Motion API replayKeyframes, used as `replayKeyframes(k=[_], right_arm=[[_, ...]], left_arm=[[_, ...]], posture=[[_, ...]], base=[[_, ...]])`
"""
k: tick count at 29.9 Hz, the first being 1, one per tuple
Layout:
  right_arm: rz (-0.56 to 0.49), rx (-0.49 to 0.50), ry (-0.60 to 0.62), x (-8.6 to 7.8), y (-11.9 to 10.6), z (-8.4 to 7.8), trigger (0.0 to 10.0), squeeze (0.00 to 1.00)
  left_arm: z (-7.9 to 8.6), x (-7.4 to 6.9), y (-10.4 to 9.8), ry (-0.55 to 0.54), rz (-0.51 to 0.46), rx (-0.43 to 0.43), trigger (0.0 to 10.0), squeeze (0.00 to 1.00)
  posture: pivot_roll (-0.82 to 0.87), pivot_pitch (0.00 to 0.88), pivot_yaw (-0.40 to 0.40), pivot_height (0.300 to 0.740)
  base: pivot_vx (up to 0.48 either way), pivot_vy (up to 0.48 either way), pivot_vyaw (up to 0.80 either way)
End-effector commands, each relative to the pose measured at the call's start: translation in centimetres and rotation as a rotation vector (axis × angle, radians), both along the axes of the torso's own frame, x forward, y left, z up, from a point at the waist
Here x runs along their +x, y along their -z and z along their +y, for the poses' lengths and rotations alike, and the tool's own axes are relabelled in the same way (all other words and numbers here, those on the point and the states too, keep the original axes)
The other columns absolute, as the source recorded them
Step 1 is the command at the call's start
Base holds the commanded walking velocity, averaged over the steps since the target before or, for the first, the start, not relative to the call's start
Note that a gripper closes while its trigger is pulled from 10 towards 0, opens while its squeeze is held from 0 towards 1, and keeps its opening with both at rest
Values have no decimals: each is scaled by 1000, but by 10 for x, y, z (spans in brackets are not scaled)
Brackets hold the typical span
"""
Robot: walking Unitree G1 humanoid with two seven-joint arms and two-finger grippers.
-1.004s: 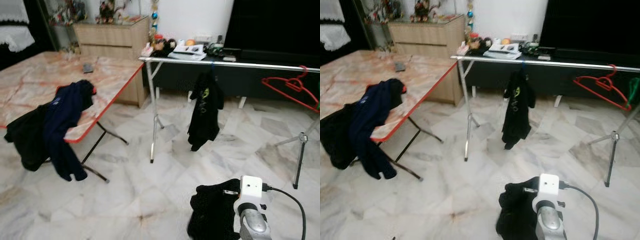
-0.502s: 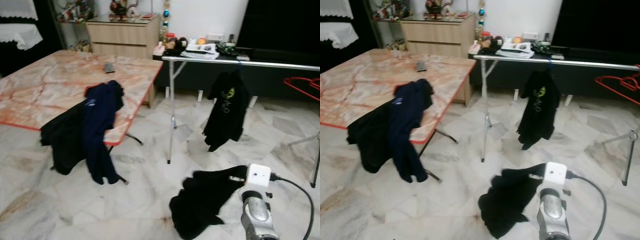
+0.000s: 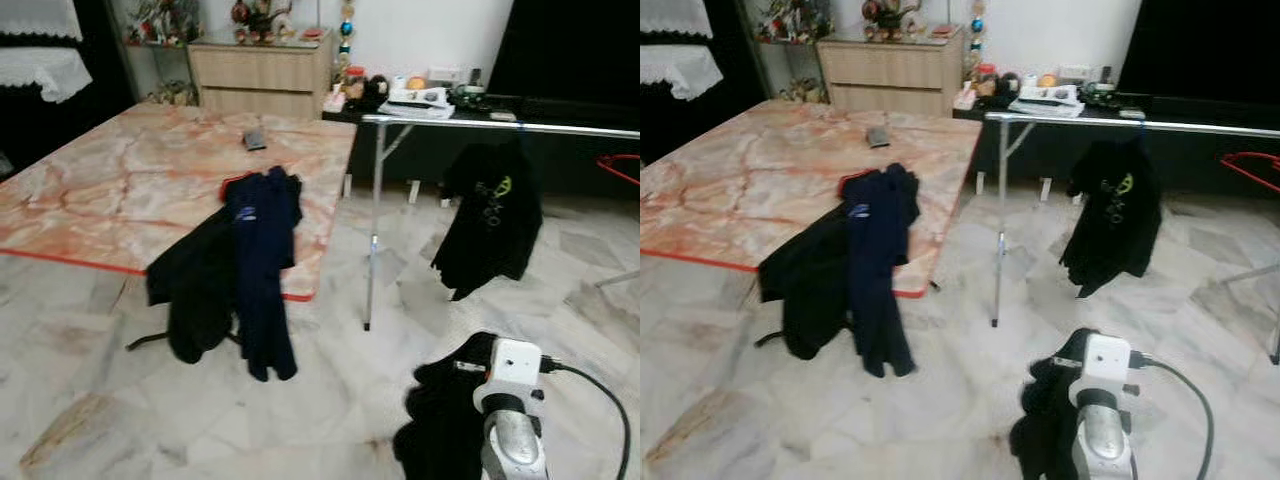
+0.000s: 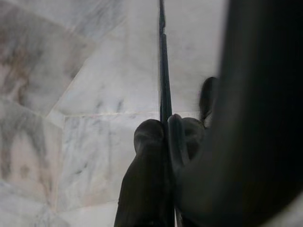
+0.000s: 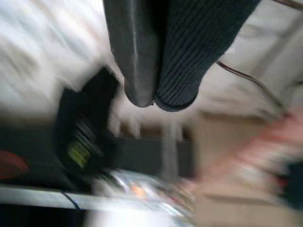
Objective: Hang hanger
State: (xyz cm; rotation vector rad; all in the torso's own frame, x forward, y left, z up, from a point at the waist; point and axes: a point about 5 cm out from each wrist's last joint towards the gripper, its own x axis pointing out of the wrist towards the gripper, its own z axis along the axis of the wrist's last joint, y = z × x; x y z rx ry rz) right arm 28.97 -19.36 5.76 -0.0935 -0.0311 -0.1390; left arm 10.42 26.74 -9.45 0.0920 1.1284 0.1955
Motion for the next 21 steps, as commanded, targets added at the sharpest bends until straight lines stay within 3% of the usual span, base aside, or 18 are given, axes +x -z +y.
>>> replayKeyframes(k=[1, 6, 13, 21], right_arm=[[-86, -51, -46, 0, -20, 4, 10000, 0], [-117, -45, -52, -13, -34, 14, 10000, 0], [-167, -12, -32, -4, -57, 20, 10000, 0], [-165, 17, -36, 4, -66, 32, 10000, 0]], left_arm=[[0, -2, 1, 4, 18, 0, 10000, 0], [0, -5, 2, 11, 33, 1, 10000, 0], [-2, -6, 2, 21, 35, -1, 10000, 0], [-3, -6, 3, 27, 34, -3, 10000, 0]], posture=[[131, 0, -25, 740], [116, 0, -20, 740], [115, 0, -25, 740], [120, 0, -29, 740]], base=[[0, 465, 0], [0, 465, 0], [0, 463, 0], [0, 463, 0]])
